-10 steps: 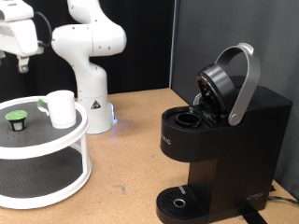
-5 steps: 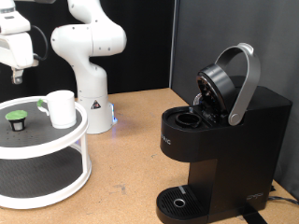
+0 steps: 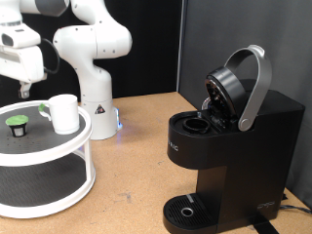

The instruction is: Make a cup of coffee with the keurig machine

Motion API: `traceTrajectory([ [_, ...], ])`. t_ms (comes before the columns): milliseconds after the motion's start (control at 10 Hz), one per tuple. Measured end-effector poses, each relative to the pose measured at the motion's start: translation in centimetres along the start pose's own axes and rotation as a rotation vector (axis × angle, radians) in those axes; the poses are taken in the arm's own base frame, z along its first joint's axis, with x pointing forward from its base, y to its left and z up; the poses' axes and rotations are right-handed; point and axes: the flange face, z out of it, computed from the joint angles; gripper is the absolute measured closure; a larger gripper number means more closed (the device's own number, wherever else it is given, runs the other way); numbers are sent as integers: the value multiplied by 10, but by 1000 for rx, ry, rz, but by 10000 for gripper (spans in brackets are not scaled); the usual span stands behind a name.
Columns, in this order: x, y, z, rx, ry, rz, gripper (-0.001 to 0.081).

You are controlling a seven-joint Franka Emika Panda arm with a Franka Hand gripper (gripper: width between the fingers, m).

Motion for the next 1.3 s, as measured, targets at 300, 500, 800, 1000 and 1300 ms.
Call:
traceTrajectory([
  [300,2,-1,25,-11,0,23,1],
  [500,2,-3,36,-13,8,47,1],
  [800,2,-7,50,-20,17,71,1],
  [1000,3,-7,57,-16,16,74,1],
  [1300,2,-6,68,-16,8,76,1],
])
